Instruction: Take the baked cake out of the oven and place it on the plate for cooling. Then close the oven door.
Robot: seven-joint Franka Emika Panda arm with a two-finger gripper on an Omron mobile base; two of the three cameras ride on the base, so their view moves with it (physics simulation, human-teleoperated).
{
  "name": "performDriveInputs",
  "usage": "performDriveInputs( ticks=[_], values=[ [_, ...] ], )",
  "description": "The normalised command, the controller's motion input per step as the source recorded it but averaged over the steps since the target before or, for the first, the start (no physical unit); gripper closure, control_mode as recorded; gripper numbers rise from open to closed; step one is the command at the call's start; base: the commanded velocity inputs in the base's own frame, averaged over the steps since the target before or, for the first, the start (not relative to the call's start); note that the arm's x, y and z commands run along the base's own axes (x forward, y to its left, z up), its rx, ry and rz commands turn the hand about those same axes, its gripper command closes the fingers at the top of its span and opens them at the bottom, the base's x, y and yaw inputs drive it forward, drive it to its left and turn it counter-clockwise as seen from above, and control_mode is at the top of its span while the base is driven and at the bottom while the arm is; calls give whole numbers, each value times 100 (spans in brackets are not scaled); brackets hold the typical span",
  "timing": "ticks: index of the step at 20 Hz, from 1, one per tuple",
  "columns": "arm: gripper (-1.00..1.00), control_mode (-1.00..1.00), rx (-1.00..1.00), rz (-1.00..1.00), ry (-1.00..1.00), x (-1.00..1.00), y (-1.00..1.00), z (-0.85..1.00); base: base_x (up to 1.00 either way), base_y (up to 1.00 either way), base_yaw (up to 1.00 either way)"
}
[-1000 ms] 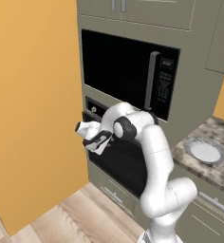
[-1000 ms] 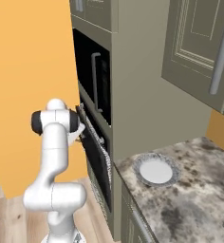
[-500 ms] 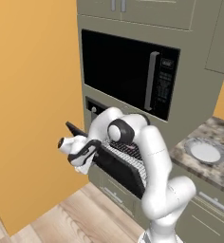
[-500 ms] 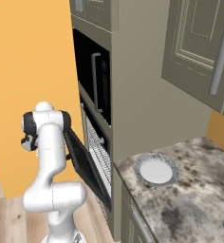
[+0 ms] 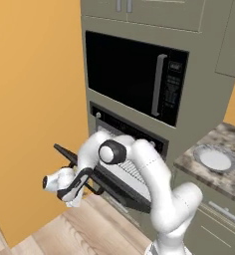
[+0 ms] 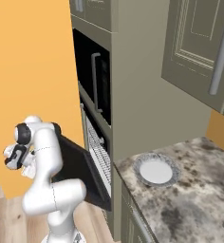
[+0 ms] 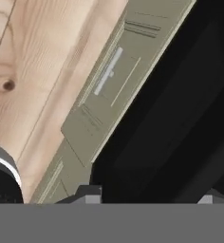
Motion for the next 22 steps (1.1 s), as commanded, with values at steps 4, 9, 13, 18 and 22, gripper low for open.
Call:
performDriveInputs(
  ticks=[4,9,13,18,22],
  values=[
    [-100,-100,0,15,-14,-83,88,43,0,0,0],
    [-100,-100,-7,16,-30,-92,100,97,0,0,0],
    [-100,-100,-8,18,-33,-72,100,100,0,0,0],
    [-100,-100,-4,12,-26,-49,51,100,0,0,0],
    [-100,-100,6,-2,12,37,-86,100,0,0,0]
  ],
)
